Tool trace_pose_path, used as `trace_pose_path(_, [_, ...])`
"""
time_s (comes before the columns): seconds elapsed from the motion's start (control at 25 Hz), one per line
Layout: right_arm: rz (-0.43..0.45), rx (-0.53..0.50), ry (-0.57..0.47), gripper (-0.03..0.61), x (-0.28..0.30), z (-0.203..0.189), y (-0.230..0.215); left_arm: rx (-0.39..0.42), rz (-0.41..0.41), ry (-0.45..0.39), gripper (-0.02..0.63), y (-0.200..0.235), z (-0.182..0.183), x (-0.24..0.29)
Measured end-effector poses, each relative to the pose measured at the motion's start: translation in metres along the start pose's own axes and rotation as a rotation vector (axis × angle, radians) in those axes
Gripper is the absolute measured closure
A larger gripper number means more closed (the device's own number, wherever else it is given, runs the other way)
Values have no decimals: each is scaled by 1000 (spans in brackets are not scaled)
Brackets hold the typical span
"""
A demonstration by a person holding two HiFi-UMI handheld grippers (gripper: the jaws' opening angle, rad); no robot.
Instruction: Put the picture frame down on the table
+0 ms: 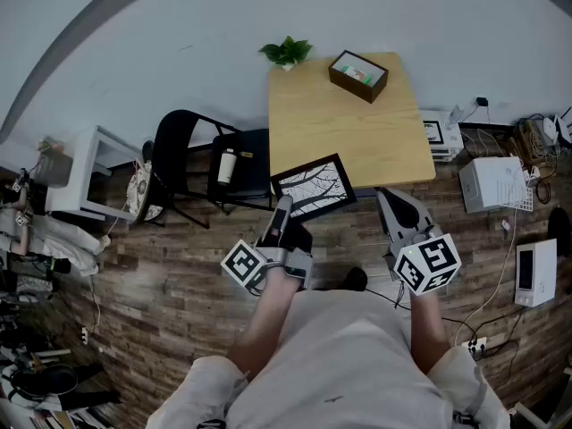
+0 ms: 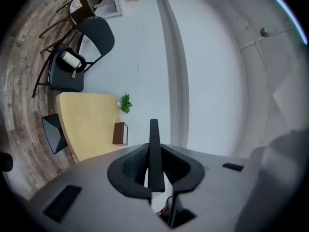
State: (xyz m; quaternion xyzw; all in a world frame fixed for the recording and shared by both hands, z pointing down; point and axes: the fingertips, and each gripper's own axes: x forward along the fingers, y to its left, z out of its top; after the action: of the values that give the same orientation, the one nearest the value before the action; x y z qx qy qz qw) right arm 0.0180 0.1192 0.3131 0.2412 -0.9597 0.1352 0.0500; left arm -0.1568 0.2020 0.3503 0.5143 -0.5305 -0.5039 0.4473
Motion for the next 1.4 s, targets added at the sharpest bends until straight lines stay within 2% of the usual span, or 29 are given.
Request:
trace_pose_path(0.24, [-5,-16,0,581,3,5,0,-6,-2,6,551,-3,0,5])
trace_pose_path(0.48, [-10,1,-19,580,-11,1,-2,-13,-1,7,551,-1,-15,-3])
trace_pose_path(0.72, [-29,26,8,580,0,-4,-2,-28,22,13,551,5,-2,5])
trace_pose_path(0.96, [-46,34,3,580,-50,-22,-42,-20,7,38,551,11,-65,15])
trace_pose_path(1.4, [-92,54,7,580,-61,-27,-71,-29,9,101,551,15,-91,40])
